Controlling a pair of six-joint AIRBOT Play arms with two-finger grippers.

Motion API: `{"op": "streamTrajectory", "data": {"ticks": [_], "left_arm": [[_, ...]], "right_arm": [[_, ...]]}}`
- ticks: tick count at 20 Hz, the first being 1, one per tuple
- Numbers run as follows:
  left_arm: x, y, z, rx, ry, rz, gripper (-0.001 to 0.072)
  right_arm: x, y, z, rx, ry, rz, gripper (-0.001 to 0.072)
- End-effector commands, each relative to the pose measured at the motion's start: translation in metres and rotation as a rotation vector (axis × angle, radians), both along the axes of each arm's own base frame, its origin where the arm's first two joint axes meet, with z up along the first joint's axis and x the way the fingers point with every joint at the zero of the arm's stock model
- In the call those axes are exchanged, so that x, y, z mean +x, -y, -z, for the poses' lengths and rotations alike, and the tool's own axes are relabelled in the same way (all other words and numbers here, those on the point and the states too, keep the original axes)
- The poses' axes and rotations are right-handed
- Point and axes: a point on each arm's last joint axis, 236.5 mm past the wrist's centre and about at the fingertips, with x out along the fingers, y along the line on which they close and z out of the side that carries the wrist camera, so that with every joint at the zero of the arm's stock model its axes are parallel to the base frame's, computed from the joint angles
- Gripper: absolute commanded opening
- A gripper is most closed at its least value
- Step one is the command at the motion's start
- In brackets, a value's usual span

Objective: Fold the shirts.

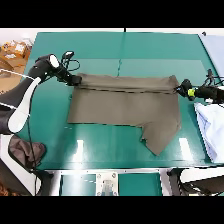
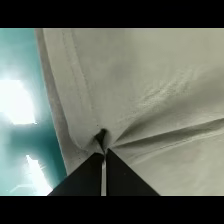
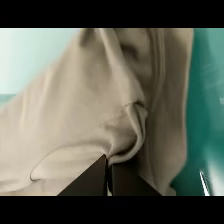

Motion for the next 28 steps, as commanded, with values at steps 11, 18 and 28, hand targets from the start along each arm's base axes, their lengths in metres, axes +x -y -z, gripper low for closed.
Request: {"op": "streamTrajectory", "data": {"ticks": [11, 18, 28], "left_arm": [[-0.058, -0.047, -0.042, -0.07, -0.319, -0.06, 0.0026], [-0.123, -0.052, -0.066, -0.052, -0.388, -0.073, 0.0019], [-0.233, 0.001, -0.031, -0.24, -0.249, -0.271, 0.0714]], "right_arm": [[-0.06, 0.006, -0.042, 0.217, -0.071, -0.089, 0.0019], [-0.166, 0.021, -0.041, 0.012, -0.283, 0.085, 0.0018], [-0.293, -0.045, 0.023, 0.067, -0.596, 0.205, 0.0426]]}}
